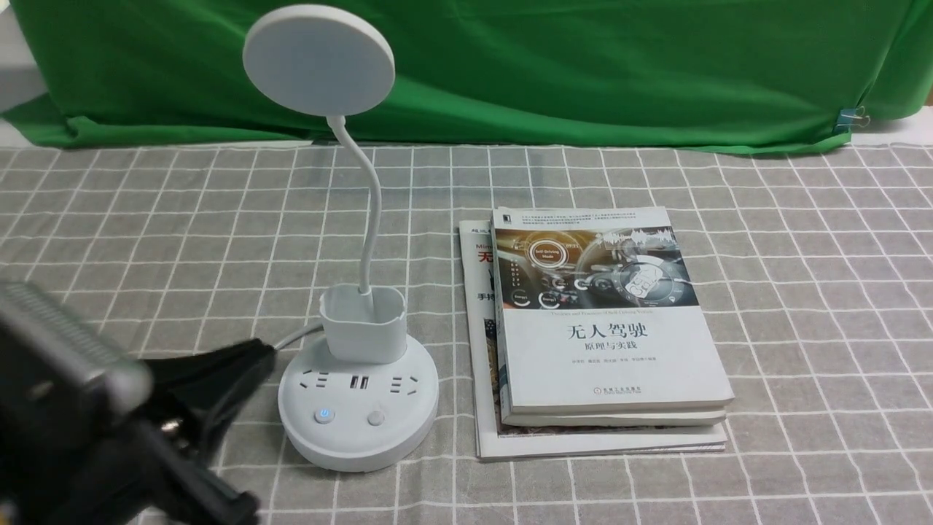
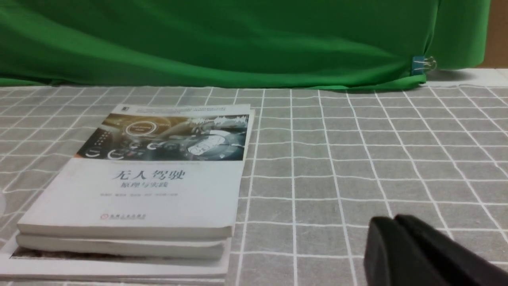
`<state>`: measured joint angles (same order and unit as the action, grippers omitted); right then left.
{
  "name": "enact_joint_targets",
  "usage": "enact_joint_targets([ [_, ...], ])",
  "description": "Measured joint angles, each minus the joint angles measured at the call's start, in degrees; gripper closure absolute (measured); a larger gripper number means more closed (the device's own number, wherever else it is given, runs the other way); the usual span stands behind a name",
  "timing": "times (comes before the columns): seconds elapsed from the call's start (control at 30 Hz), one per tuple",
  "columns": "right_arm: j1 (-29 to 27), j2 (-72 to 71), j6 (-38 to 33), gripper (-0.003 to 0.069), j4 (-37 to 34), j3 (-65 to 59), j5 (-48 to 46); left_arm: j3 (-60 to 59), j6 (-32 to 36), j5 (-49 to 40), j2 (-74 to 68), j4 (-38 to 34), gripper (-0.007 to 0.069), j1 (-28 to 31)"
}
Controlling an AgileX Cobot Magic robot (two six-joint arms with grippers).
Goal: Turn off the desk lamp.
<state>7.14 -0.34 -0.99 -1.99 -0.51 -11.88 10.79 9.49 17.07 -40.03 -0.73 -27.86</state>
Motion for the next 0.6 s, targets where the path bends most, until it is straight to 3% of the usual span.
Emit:
enact_joint_targets([
  [0.13,0.0,0.0,0.0,0.0622,0.0,0.0,0.0,-5.4,4.7,1.8,11.2,-8.3,0.0608,5.3],
  [0.3,0.0,0.0,0.0,0.0622,0.0,0.0,0.0,-10.9,6.1,-0.7,25.5,-10.6,0.0608,17.7],
  [0.47,0.0,0.0,0.0,0.0622,0.0,0.0,0.0,-11.1,3.0,-11.3,35.6,-10.8,0.0608,30.2],
  [0.6,0.0,0.0,0.0,0.0622,0.0,0.0,0.0,-11.1,1.4,-21.3,39.7,-10.8,0.0608,35.3],
])
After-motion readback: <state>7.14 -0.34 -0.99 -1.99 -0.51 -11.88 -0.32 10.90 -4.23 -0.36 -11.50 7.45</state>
